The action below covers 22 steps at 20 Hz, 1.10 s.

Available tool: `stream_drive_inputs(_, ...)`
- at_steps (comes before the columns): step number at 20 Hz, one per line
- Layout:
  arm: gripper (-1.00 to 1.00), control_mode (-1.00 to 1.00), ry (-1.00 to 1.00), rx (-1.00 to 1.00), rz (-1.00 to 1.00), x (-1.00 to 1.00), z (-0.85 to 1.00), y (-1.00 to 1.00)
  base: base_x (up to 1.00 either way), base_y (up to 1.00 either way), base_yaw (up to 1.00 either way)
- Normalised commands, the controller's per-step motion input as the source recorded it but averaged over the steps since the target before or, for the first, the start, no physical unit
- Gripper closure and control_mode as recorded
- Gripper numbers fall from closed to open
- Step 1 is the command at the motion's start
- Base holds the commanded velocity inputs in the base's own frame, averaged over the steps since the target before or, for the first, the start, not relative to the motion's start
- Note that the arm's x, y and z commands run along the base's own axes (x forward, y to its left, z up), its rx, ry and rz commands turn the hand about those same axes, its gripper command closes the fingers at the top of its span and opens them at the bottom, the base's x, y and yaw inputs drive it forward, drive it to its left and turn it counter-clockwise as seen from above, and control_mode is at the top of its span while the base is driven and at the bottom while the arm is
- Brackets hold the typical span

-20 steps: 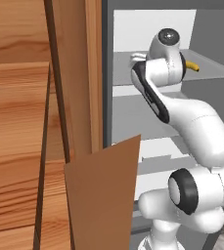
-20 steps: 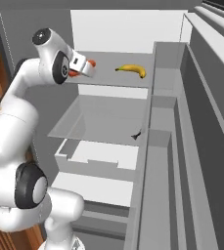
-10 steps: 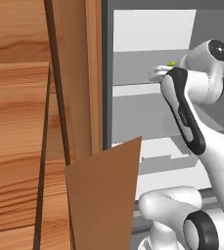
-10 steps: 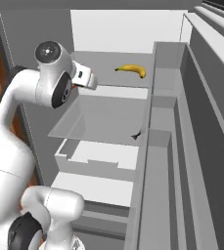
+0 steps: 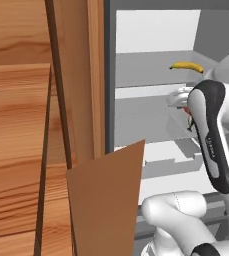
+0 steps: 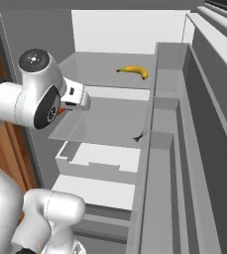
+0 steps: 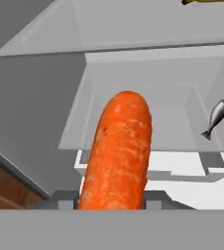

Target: Open the fridge, remove the banana, carrot, and fish, and place them on any counter.

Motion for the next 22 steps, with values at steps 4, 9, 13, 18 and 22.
stream_drive_inputs(4,1.0,-1.0,0.23,-0.14,0.0,-0.86,-0.47,0.01,0.0,0.0,0.0)
stream_drive_inputs(9,1.0,-1.0,0.06,-0.11,0.0,-0.17,-0.59,0.17,0.0,0.0,0.0)
stream_drive_inputs(13,1.0,1.0,0.0,0.0,0.0,0.0,0.0,0.0,-0.61,0.01,0.0)
stream_drive_inputs(18,1.0,1.0,0.0,0.0,0.0,0.0,0.0,0.0,-1.0,-0.24,-0.03)
stream_drive_inputs(22,1.0,1.0,0.0,0.0,0.0,0.0,0.0,0.0,-1.0,-0.28,0.02)
